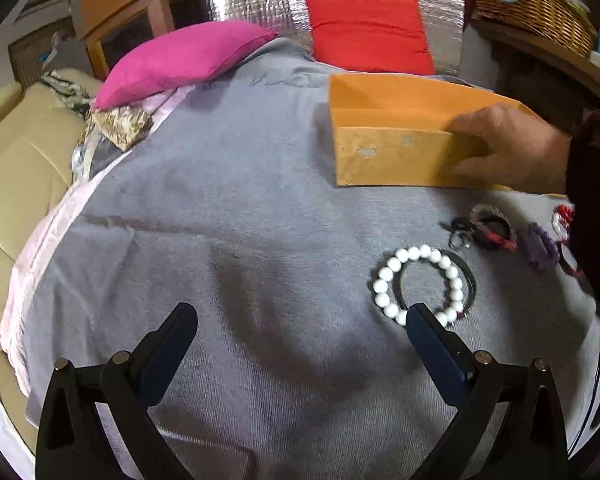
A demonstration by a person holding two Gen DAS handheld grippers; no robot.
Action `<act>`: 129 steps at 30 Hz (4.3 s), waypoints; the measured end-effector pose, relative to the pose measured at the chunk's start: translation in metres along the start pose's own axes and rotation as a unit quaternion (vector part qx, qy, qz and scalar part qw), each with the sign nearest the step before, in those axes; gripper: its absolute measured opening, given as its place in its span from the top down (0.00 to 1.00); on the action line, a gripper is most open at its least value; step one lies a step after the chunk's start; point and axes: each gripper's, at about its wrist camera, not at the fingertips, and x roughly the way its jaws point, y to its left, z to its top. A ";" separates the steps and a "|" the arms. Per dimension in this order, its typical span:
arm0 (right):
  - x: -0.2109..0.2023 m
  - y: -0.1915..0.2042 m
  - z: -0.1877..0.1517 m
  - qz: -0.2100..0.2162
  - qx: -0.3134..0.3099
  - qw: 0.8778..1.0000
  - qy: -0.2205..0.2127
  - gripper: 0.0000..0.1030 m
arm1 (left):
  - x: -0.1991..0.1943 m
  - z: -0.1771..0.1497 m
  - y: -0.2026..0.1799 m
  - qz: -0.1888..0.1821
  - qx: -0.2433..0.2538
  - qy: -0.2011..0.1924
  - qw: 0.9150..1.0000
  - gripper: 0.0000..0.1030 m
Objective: Organize jewelry
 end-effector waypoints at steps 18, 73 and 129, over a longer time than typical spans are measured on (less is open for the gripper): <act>-0.001 0.001 -0.002 -0.002 -0.003 1.000 -0.002 0.00 | -0.100 -0.005 -0.026 -0.071 0.027 -0.065 0.995 0.00; -0.305 0.076 -0.010 0.031 -0.028 0.990 -0.137 0.00 | -0.201 -0.022 -0.006 0.007 0.000 -0.148 0.989 0.00; -0.011 0.070 0.016 0.087 -0.041 0.991 0.097 0.91 | 0.053 0.028 -0.012 -0.166 0.016 0.069 0.984 0.59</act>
